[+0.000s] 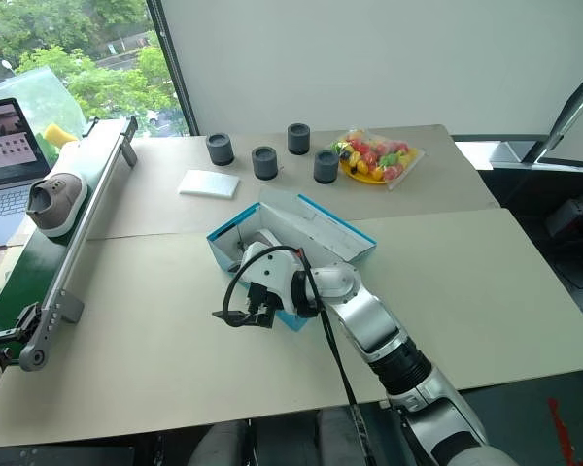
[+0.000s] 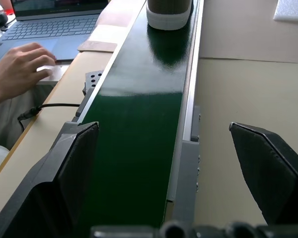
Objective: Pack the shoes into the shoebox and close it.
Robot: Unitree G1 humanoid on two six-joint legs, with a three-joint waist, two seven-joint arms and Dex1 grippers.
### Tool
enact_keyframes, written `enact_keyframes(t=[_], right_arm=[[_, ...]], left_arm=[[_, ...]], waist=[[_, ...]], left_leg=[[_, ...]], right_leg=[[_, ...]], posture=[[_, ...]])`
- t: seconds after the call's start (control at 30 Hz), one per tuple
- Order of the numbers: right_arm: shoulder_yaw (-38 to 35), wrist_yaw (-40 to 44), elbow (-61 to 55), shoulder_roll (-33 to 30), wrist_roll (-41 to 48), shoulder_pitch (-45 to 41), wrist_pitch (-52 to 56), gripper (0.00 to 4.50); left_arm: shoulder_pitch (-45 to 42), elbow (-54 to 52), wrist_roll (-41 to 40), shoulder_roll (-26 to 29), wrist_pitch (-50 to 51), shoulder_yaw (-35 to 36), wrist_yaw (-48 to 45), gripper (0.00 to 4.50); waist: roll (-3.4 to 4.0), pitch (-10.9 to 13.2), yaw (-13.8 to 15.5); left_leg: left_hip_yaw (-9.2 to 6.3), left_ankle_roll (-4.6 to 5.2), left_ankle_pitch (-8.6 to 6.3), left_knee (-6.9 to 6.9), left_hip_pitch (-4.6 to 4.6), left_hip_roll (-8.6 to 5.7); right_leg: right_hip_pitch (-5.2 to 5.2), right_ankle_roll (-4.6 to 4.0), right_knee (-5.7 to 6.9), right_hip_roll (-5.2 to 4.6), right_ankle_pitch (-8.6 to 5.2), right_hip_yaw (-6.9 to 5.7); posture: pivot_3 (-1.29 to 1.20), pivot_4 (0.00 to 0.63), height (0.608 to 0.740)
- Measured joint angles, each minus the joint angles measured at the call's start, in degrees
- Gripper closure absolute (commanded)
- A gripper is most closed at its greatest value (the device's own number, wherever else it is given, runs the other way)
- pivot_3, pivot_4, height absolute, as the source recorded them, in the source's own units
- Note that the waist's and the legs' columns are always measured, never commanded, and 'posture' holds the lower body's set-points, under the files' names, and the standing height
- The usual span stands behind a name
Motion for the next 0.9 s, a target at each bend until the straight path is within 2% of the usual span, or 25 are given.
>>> enact_keyframes(t=[0.53, 0.9], right_arm=[[0.41, -0.07, 0.00, 0.40, -0.09, 0.02, -0.06, 0.04], [-0.23, -1.30, -0.60, 0.21, -0.04, 0.04, 0.26, 0.04]], left_arm=[[-2.36, 10.58, 1.27, 3.23, -4.39, -2.08, -3.95, 0.00], [-5.67, 16.79, 1.72, 3.29, -5.68, -1.38, -2.68, 0.00]], waist=[[-0.04, -0.02, 0.06], [-0.07, -0.04, 0.16]], left_leg=[[0.00, 0.00, 0.00, 0.00, 0.00, 0.00], [-0.01, -0.01, 0.00, 0.00, 0.01, 0.02]], right_leg=[[-0.01, 0.00, 0.00, -0.05, 0.01, -0.02], [-0.01, 0.00, 0.01, -0.10, 0.01, -0.03]], posture=[[0.00, 0.150, 0.731], [0.00, 0.150, 0.731]])
